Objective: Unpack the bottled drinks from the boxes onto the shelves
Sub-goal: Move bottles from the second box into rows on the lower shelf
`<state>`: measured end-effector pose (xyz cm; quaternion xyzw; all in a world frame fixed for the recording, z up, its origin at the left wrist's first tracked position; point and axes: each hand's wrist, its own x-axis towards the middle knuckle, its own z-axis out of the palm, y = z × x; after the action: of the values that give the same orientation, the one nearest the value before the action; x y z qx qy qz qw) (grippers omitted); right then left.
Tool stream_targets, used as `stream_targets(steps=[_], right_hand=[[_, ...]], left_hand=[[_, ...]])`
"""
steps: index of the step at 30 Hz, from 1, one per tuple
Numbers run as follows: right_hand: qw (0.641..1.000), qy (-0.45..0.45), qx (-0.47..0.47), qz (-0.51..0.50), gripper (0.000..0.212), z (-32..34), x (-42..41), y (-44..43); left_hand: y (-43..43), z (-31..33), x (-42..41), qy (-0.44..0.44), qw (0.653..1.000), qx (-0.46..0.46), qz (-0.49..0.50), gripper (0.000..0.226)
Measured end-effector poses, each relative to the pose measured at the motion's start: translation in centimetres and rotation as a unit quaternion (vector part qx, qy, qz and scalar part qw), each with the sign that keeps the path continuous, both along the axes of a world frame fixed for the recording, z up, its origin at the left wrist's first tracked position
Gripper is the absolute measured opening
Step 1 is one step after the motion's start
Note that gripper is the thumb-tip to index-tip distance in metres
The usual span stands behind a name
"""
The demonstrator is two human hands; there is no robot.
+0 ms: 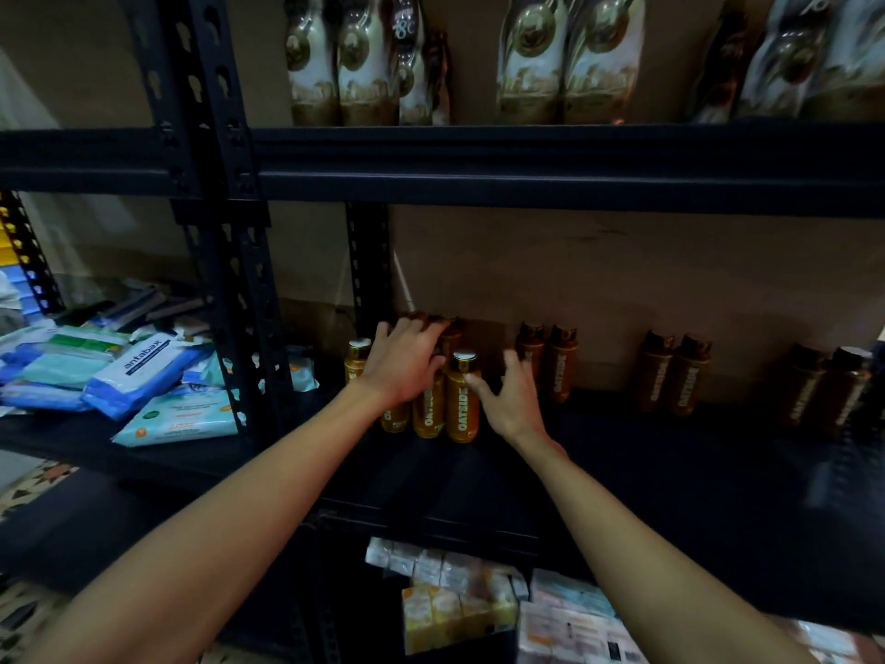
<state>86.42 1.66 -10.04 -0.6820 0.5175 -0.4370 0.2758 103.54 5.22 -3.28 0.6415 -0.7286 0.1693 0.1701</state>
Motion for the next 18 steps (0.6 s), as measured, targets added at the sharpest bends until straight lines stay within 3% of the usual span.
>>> stream_targets(steps=[3,8,14,18], right_hand=[[1.000,0.004,-0.010,0.022,0.077,-0.4,-1.5,1.6],[0.999,0.000,-0.020,0.044,0.074,-1.2,-4.5,4.3],[0.999,0.001,-0.011,0.038,0.068,-4.2,-8.5,9.1],[1.000,-0.008,-0.019,0.012,0.065,-6.9,-10.6,11.9]], left_hand=[[1.1,-1.7,-1.2,0.009,0.999,-0.048,-0.003,0.055],[3.1,-4.1,-4.1,0.038,0.995,-0.089,-0.024,0.050],[5.7,-8.5,-9.0,0.182,0.982,-0.034,-0.041,0.057],[8.0,-12.3,-12.7,0.229,0.972,-0.002,-0.056,0.063]])
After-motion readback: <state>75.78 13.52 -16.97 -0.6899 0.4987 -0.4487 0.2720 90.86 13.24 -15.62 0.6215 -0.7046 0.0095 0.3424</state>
